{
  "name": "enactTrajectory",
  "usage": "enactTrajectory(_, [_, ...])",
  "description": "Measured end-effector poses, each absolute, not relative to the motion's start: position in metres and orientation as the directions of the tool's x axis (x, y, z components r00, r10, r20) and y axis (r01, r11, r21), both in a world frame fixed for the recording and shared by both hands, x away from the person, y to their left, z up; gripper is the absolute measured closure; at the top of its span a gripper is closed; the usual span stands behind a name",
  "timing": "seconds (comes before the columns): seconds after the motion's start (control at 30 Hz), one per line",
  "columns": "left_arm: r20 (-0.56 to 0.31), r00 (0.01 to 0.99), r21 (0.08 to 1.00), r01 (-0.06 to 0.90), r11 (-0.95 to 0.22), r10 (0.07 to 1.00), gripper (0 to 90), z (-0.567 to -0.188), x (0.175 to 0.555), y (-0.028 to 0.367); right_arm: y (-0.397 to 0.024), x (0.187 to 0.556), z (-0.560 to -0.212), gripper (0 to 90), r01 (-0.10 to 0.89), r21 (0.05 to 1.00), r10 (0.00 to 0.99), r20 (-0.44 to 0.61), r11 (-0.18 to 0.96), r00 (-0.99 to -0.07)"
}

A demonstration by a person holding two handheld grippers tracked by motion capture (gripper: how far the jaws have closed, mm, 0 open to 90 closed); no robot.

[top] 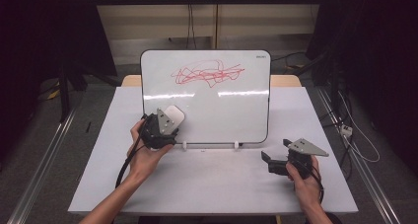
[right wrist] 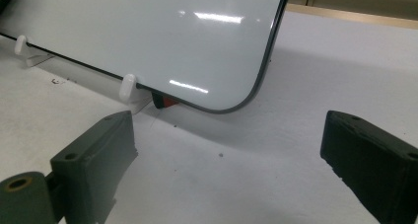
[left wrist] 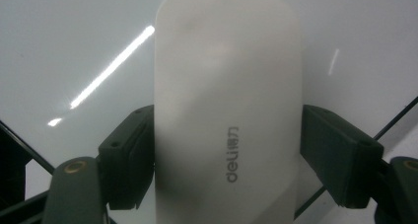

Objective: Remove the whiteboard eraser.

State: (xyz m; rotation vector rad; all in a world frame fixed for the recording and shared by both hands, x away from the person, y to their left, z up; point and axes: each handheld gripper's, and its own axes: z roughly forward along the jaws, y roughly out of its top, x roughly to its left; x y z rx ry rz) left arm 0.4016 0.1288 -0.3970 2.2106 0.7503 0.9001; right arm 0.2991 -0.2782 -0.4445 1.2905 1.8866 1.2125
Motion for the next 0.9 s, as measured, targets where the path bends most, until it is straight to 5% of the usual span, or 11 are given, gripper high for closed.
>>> enactTrajectory(0.9, [0.408, 0.579, 0.709, 0.287, -0.645, 0.706, 30.7, -0.398, 0.4023, 0.124, -0.2776, 0.3003, -0.4455, 6.2, 0.429, 0.892, 0.917, 0.047, 0.14, -0.395])
